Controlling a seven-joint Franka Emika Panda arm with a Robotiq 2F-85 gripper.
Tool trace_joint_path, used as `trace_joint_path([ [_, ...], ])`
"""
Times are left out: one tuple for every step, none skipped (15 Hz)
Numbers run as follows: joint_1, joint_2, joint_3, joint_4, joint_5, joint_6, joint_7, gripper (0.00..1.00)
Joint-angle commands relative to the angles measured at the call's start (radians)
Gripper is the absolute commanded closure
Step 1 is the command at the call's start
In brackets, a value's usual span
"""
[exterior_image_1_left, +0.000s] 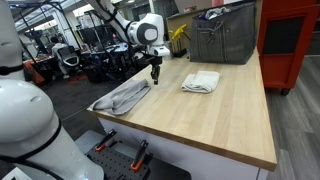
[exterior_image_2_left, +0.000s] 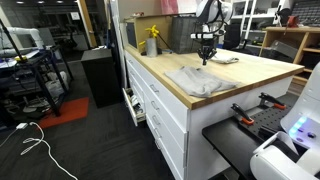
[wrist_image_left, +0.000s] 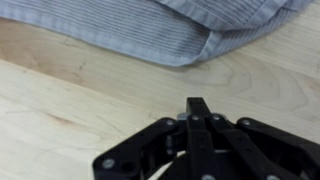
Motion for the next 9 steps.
trace_joint_path([
  [-0.003, -0.006, -0.001, 0.035, 0.013, -0.018, 0.009, 1.00],
  [-0.007, -0.017, 0.008, 0.023, 0.042, -0.026, -0.003, 1.00],
  [-0.012, -0.025, 0.019, 0.012, 0.077, -0.042, -0.018, 1.00],
  [-0.014, -0.034, 0.029, -0.002, 0.109, -0.061, -0.031, 1.00],
  [-0.013, -0.039, 0.038, -0.012, 0.136, -0.079, -0.040, 1.00],
  [-0.012, -0.041, 0.044, -0.019, 0.159, -0.097, -0.049, 1.00],
  [-0.011, -0.040, 0.050, -0.024, 0.180, -0.118, -0.057, 1.00],
  [-0.010, -0.037, 0.055, -0.028, 0.195, -0.133, -0.058, 1.00],
  [-0.008, -0.035, 0.057, -0.033, 0.207, -0.145, -0.059, 1.00],
])
